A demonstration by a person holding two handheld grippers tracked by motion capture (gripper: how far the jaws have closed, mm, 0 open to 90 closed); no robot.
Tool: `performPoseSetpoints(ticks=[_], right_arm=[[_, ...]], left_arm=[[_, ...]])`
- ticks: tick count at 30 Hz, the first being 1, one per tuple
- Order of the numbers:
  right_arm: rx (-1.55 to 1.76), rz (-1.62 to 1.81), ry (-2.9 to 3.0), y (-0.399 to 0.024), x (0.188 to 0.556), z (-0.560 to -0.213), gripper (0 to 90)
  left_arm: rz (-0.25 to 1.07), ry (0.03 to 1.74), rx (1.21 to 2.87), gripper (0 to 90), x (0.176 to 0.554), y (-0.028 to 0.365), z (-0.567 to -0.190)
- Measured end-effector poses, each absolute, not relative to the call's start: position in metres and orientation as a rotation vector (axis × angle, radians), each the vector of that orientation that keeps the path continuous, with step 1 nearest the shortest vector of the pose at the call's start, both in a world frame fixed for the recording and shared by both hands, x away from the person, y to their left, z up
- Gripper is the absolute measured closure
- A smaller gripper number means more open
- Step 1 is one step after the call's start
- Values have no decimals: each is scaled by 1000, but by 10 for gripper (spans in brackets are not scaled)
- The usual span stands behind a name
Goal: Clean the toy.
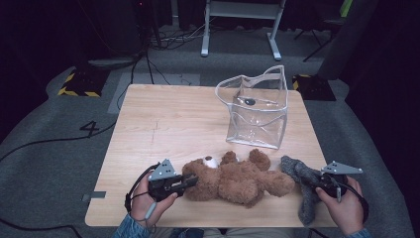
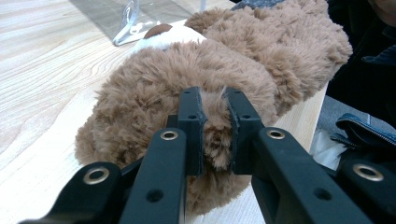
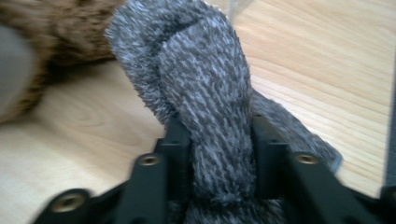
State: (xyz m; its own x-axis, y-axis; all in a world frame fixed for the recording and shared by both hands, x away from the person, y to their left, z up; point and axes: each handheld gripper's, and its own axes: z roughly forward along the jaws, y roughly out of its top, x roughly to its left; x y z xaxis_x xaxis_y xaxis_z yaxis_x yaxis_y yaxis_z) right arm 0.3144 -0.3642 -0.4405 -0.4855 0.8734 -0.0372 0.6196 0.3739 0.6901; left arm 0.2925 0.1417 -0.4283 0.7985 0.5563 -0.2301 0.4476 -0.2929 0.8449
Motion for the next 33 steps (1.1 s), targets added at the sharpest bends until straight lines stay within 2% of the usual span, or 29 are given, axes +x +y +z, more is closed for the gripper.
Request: performPoseSetpoints(ticks=[3,6,19,33], right_arm=[[1301,917,2205,-367,314,-441,443],[1285,972,2177,-365,307,-435,396],[1160,1098,2192,-343,262,-410,376],[1032,1195,2343,-298,269,-424,339]], left_arm=[[130,757,1937,787,293,142,-428],[127,759,1934,787,293,142,-429],[132,756,1937,785,292,141,-429],[143,756,1943,757,290,144,-432]])
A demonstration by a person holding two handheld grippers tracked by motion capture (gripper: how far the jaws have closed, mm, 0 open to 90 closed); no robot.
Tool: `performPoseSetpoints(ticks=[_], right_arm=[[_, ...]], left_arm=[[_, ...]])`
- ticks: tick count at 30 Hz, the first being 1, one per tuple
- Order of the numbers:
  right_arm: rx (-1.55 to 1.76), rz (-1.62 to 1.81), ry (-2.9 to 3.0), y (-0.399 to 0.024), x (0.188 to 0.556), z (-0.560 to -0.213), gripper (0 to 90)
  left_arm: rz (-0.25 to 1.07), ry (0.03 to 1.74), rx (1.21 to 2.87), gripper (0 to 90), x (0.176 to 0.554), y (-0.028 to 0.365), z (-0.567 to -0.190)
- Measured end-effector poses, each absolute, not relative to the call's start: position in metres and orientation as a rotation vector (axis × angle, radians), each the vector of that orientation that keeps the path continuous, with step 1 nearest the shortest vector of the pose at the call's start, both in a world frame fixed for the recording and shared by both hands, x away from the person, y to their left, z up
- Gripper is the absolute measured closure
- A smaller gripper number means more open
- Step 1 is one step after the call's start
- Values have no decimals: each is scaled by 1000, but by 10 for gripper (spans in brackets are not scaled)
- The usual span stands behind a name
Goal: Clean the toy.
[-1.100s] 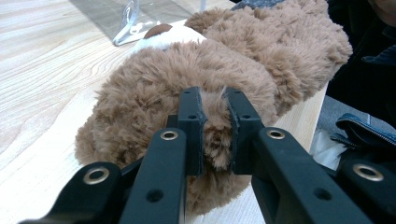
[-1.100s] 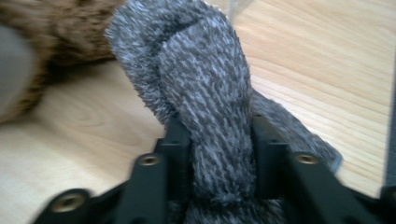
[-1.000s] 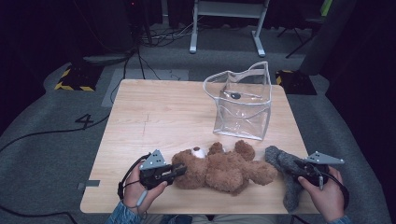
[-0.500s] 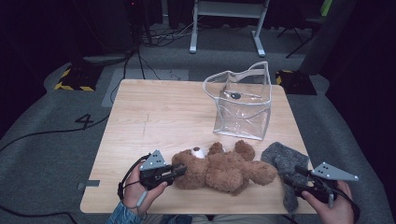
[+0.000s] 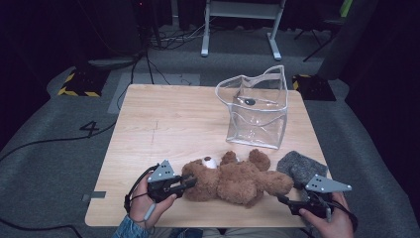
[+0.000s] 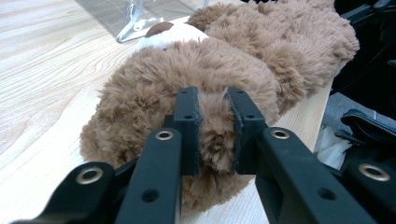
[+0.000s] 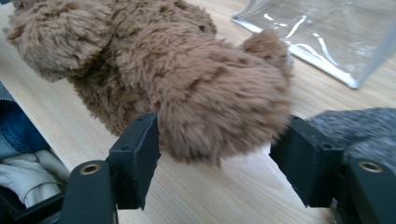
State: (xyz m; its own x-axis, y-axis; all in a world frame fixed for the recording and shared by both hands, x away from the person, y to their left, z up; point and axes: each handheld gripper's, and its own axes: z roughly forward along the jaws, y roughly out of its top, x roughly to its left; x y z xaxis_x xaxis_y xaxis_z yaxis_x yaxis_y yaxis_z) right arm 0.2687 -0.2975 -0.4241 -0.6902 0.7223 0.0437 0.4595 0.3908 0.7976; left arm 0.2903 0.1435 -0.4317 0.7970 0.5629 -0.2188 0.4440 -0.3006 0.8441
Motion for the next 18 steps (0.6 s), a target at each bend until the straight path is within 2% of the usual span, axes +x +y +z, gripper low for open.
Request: performPoseSetpoints(ticks=[3,4,5,6,10,14,18], right_arm=[[1006,1183,2364,-290,272,-427,350],[995,1177,2365,-289,273,-429,395],[990,1161,2370,-288,275,-429,462],[981,1151,2380,-288,276,-430,484],[979,1189,2381,-292,280,-430,598],[969,1201,2375,-294,278,-427,660],[975,1202,2375,-294,278,-425,669]], left_arm=[[149,760,1943,710,290,145,-433],[159,749,1944,680,291,145,-435],[169,734,1946,626,291,146,-437],[165,725,1952,547,291,146,-439],[194,720,2002,381,290,151,-446],[205,713,2041,339,285,151,-452],[226,688,2091,341,283,151,-464]])
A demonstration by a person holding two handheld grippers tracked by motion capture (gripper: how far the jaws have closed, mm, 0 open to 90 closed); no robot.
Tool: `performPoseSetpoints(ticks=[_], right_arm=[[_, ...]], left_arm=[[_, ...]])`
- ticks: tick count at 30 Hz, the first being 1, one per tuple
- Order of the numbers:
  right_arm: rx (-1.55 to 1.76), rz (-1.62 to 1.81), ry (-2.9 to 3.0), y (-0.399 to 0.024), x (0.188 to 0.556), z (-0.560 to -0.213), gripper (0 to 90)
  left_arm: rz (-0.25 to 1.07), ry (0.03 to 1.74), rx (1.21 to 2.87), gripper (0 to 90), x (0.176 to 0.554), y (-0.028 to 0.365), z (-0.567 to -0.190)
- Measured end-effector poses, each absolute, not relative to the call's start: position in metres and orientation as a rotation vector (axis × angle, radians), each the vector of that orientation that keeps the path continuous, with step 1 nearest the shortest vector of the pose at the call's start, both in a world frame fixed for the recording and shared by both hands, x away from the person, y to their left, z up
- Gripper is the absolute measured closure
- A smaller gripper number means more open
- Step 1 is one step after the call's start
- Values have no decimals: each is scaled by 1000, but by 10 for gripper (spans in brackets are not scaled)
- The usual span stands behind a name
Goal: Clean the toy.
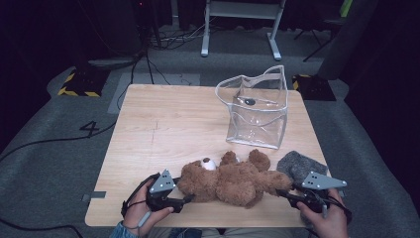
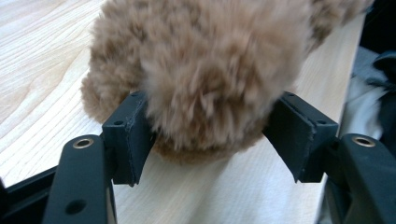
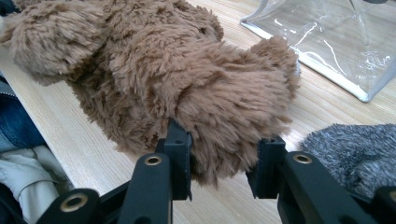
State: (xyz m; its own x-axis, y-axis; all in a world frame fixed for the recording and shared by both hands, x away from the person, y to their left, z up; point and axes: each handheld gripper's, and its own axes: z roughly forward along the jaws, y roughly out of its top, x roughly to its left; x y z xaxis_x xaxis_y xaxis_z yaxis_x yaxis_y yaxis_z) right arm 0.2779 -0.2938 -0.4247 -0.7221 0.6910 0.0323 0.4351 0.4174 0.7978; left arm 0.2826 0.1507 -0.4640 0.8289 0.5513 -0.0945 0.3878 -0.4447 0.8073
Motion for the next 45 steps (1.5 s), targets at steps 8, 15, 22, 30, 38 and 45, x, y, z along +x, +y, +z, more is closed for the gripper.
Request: performPoseSetpoints(ticks=[8,15,22,30,38,45], right_arm=[[995,1216,2368,-293,281,-426,676],[1011,1249,2363,-292,281,-422,687],[1013,1283,2357,-293,278,-412,699],[1042,1322,2364,-298,270,-395,710],[1066,1346,2404,-302,250,-375,710],[1158,1348,2410,-307,272,-386,706]], left_arm=[[333,640,2092,335,284,144,-470],[379,632,2096,551,285,142,-469],[328,660,2089,799,279,146,-457],[191,661,2072,843,270,151,-437],[-16,683,2066,845,264,156,-425],[-3,758,2051,843,281,155,-438]])
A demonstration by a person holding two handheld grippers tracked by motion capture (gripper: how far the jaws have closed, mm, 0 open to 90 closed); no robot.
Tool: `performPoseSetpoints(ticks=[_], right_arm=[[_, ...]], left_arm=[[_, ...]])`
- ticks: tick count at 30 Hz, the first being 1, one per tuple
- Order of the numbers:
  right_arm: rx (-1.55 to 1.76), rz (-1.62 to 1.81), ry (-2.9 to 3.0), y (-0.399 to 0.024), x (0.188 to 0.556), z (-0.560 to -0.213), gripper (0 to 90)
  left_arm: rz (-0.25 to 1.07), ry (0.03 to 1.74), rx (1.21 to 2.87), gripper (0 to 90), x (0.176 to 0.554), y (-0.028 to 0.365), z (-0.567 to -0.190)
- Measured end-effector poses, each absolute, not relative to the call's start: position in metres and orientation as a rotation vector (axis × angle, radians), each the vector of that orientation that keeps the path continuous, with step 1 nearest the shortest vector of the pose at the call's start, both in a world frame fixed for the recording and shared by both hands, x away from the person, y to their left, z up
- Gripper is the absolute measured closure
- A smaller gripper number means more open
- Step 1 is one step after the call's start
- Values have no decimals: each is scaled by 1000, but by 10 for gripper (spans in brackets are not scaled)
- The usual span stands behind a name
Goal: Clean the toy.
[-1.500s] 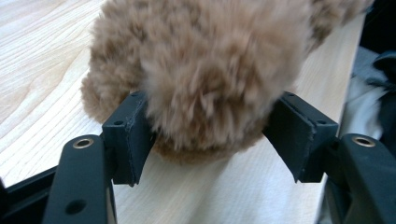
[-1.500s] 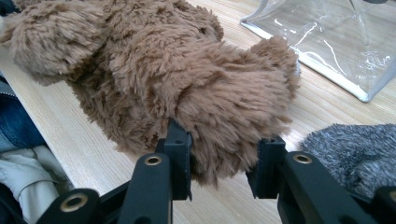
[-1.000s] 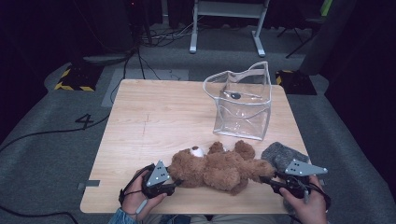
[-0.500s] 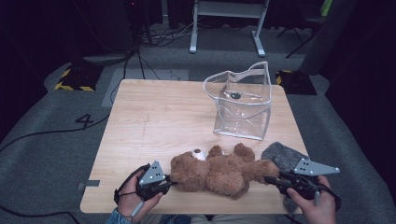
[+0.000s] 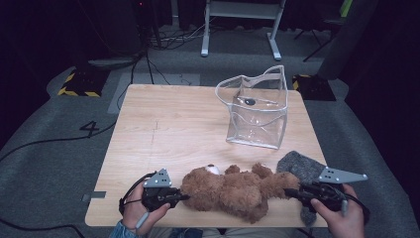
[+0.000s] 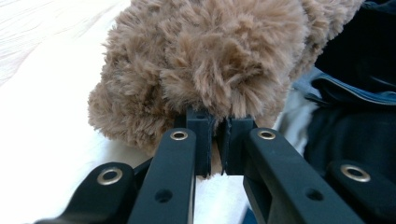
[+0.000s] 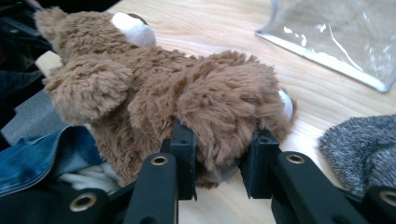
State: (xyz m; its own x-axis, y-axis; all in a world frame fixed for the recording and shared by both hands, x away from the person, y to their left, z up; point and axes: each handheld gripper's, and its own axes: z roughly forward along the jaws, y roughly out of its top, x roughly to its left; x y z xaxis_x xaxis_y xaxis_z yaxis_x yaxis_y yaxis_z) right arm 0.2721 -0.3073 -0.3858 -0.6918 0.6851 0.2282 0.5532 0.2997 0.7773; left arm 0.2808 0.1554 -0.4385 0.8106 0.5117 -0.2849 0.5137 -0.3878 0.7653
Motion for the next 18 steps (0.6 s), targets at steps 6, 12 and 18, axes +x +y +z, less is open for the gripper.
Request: performPoseSetpoints(ticks=[6,12,18], right_arm=[[1243,1366,2399,-307,308,-402,707],[1259,1319,2387,-301,329,-408,709],[1337,1318,2381,-301,347,-421,711]], left_arm=[[4,825,2022,843,300,157,-445],[67,880,1982,840,310,157,-452],[62,907,1949,842,317,156,-455]])
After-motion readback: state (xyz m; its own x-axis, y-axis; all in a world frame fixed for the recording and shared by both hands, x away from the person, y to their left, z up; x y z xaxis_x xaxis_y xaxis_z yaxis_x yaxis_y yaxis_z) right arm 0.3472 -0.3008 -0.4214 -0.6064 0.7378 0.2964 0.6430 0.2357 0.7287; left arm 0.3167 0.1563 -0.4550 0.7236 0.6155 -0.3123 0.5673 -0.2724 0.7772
